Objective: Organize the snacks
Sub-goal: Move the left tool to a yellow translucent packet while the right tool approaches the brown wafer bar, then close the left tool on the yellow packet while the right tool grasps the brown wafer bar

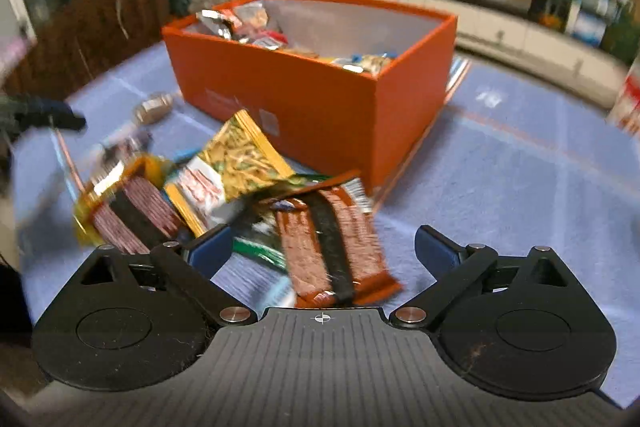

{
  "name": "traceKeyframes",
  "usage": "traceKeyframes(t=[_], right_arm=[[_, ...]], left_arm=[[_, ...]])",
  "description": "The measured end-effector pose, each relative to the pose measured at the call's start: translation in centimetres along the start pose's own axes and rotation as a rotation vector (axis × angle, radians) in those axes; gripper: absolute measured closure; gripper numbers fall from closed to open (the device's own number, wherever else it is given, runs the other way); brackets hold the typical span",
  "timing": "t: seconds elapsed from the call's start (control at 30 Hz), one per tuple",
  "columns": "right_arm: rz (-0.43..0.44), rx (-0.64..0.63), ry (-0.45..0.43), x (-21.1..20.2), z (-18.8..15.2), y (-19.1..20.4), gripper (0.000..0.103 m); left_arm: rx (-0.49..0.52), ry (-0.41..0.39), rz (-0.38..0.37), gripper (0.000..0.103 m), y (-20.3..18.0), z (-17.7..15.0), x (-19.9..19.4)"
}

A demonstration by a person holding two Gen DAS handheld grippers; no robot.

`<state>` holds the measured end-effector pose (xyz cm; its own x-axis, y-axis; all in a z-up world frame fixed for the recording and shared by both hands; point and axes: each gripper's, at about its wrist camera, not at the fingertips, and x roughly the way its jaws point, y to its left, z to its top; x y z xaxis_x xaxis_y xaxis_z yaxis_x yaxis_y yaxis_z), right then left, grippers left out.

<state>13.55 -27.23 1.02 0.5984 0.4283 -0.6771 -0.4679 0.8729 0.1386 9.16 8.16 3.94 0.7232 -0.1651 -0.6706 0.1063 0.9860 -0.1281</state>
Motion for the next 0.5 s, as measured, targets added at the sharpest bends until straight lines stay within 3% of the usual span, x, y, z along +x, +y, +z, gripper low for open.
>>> traceKeyframes(t=[0.1,0.4,0.5], right_arm=[[0.038,0.064,0.021,1.9,-0.4,-1.0,0.018],[-0.047,0.115,0.065,1.6,-0.9,-0.6,0.042],[-0.092,0.127,0.08,0.9,-1.5,-0.2,0.044]], left_arm=[[0.05,0.005,-0.041,0.011,-0.7,0.0,0.1],[0.085,0.05,-0.091,0.011,-4.3,-1.1,1.1],[0.137,0.056,-0.091,0.011,-5.8,-1.6,1.5]])
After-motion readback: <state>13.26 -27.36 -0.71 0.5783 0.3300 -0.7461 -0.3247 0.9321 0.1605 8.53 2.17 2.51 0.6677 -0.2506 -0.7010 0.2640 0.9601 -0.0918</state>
